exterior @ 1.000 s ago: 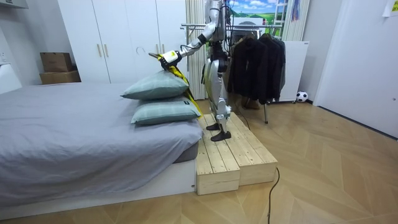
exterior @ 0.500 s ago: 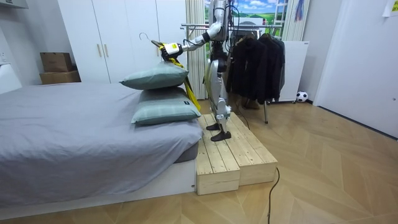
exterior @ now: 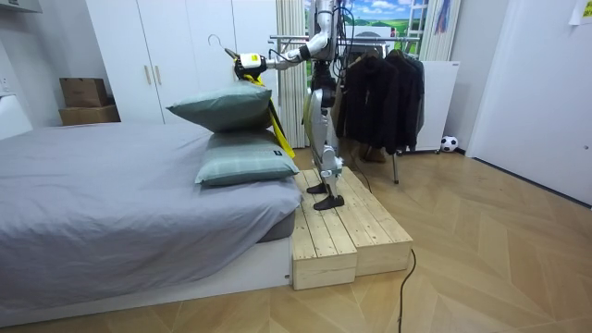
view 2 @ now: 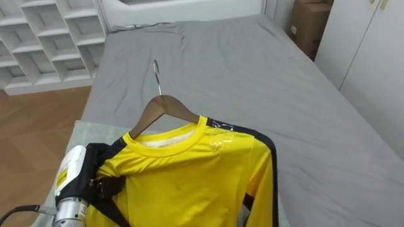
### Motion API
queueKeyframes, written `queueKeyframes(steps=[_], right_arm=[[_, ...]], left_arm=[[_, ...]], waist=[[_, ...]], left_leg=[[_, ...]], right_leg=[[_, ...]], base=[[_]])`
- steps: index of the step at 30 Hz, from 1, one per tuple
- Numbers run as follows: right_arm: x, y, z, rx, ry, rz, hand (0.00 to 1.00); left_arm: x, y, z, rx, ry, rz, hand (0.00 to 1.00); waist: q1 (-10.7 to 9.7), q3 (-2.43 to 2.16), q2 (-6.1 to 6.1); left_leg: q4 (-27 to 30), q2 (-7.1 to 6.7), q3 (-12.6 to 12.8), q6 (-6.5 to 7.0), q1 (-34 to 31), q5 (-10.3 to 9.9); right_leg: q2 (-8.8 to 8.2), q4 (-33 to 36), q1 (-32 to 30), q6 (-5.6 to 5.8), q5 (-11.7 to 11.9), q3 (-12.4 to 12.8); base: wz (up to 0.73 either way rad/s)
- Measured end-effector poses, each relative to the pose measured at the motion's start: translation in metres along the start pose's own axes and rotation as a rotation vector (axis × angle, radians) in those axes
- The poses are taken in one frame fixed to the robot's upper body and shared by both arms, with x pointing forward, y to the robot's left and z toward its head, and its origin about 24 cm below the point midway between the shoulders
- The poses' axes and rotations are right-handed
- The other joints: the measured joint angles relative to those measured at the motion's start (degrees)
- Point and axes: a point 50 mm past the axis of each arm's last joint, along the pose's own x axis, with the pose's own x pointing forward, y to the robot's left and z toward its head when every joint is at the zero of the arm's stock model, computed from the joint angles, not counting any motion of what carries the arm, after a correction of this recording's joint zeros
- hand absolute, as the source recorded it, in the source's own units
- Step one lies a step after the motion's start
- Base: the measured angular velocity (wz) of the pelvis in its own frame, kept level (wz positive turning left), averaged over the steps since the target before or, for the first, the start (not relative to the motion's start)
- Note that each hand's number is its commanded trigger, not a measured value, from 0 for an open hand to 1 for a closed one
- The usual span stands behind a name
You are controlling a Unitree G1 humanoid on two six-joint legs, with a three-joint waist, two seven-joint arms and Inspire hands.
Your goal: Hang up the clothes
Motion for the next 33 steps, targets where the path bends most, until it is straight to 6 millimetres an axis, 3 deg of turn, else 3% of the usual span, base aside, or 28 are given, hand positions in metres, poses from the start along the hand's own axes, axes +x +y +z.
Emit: queueKeyframes(steps=[15,25,33], right_arm=[[-0.001,-0.004,0.000,-0.072,0.003,-0.010,0.00],[-0.006,-0.030,-0.009,-0.192,0.074,-0.111,0.00],[-0.007,-0.036,-0.012,-0.250,0.111,-0.187,0.00]], left_arm=[[0.005,0.014,0.006,0.113,-0.081,0.030,1.00],[0.006,0.024,0.002,0.143,-0.092,0.040,1.00],[-0.001,0.023,-0.004,0.151,-0.080,0.030,1.00]], waist=[[0.89,-0.03,-0.18],[1.50,-0.21,-0.45],[1.46,-0.32,-0.84]], left_leg=[[-0.34,-0.04,-1.28,-0.10,0.04,-0.07],[-1.46,-0.11,-1.88,-0.10,1.77,-0.07],[-2.80,-0.12,-2.81,-0.10,4.01,-0.07]], right_leg=[[0.18,-0.27,-0.03,-0.01,0.03,0.31],[0.15,0.37,0.98,-0.01,0.03,-0.33],[0.24,0.35,2.60,0.01,0.04,-0.64]], base=[[-0.01],[0.01],[0.00]])
